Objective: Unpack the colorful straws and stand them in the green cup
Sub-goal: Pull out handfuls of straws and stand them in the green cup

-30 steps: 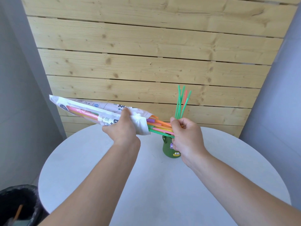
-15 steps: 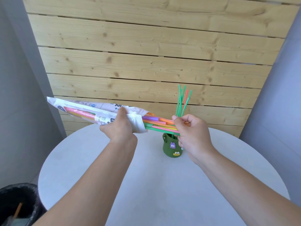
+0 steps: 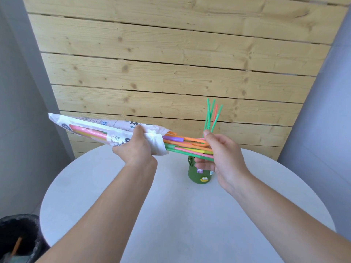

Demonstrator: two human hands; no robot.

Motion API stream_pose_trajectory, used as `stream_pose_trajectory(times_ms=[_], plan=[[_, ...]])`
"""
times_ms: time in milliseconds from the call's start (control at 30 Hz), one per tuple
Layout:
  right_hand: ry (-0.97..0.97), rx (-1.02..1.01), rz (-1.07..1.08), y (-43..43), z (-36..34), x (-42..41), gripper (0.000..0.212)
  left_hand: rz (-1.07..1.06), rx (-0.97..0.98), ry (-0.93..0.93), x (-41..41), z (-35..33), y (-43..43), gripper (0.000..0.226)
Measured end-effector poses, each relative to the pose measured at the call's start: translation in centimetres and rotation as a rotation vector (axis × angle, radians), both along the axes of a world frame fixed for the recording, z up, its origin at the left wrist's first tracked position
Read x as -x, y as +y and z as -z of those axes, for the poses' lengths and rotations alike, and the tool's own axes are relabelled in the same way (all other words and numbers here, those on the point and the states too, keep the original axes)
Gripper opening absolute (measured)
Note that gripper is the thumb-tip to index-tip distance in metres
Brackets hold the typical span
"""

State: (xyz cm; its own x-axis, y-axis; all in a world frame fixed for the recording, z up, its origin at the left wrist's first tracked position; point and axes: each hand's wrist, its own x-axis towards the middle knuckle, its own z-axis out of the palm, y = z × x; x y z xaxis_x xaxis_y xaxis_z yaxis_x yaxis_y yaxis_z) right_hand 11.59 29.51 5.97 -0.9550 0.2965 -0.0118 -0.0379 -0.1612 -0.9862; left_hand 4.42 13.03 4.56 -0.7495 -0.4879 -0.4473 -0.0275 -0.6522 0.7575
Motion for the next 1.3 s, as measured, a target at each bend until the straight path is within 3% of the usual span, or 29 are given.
stream_pose_trajectory(times_ms=[167, 367, 600, 733, 933, 1100, 1300], plan=[[0.095, 0.232, -0.059, -1.0, 0.2, -0.9, 0.059, -0.012, -0.04, -0.001, 0.1, -0.4, -0.4, 0.057], [-0.025, 0.365, -0.059, -3.8, 1.8, -1.7, 0.066, -0.018, -0.058, 0.015, -0.1, -0.8, -0.2, 0.059], [-0.033, 0.358, -0.02, -5.7, 0.3, -0.6, 0.061, 0.008, -0.044, 0.059, -0.6, -0.7, 1.3, 0.061], [-0.088, 0.454, 0.071, -5.6, -0.7, 0.8, 0.033, 0.01, -0.063, 0.077, -0.8, -0.5, 2.3, 0.056], [-0.146, 0.567, 0.199, -5.4, -1.6, 2.6, 0.015, 0.031, -0.106, 0.067, -1.0, -0.5, 3.3, 0.056], [-0.115, 0.556, 0.196, -5.1, -2.0, 3.4, 0.016, 0.026, -0.12, 0.053, -0.9, -0.9, 3.3, 0.055], [-0.022, 0.732, 0.192, -2.7, -3.5, 3.8, 0.022, -0.024, -0.126, 0.032, -0.2, -1.2, 1.4, 0.062]])
